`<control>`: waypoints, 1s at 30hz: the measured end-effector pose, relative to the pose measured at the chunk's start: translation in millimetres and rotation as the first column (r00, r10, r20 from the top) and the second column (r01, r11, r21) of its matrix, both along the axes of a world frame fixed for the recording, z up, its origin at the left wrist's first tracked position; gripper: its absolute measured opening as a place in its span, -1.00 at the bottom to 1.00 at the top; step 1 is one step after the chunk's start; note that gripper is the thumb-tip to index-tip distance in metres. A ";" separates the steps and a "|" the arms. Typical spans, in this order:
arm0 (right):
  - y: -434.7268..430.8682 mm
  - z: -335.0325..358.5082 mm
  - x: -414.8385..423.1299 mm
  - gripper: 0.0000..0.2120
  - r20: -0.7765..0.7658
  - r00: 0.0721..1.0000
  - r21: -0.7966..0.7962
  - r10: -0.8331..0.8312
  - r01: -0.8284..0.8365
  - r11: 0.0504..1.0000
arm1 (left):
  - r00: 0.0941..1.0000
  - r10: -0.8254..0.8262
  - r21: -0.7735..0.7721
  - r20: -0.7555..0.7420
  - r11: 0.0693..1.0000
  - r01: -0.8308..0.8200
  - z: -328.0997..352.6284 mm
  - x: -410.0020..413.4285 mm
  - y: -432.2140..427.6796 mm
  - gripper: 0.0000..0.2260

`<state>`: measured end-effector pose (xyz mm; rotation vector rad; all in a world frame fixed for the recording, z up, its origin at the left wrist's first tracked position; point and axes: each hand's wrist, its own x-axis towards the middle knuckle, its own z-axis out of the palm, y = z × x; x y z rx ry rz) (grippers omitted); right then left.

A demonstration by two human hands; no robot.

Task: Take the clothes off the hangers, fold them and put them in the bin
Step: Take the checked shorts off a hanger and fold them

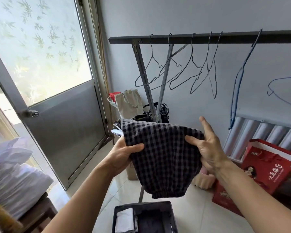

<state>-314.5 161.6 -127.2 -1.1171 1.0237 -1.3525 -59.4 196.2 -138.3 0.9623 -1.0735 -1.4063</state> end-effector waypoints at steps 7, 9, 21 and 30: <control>-9.3 1.8 8.2 -0.27 -0.140 0.989 -0.029 -0.056 0.052 0.998 | 0.935 0.290 -0.093 0.205 0.957 -0.276 2.5 11.5 -17.9 -0.24; -13.5 -0.4 12.3 -0.40 -0.196 0.979 -0.028 -0.058 0.054 0.998 | 0.937 0.263 -0.136 0.231 0.962 -0.237 -0.2 22.0 -23.6 -0.25; -44.0 -2.1 53.5 -0.86 -0.752 0.639 -0.183 -0.163 0.034 0.982 | 0.521 0.201 -0.229 0.829 0.973 -0.010 3.2 77.8 -51.3 -0.66; -55.9 -1.1 93.6 -0.64 -0.239 0.964 0.124 0.118 -0.090 0.988 | 0.822 0.167 -0.128 0.544 0.985 -0.115 -0.1 120.6 -73.4 -0.88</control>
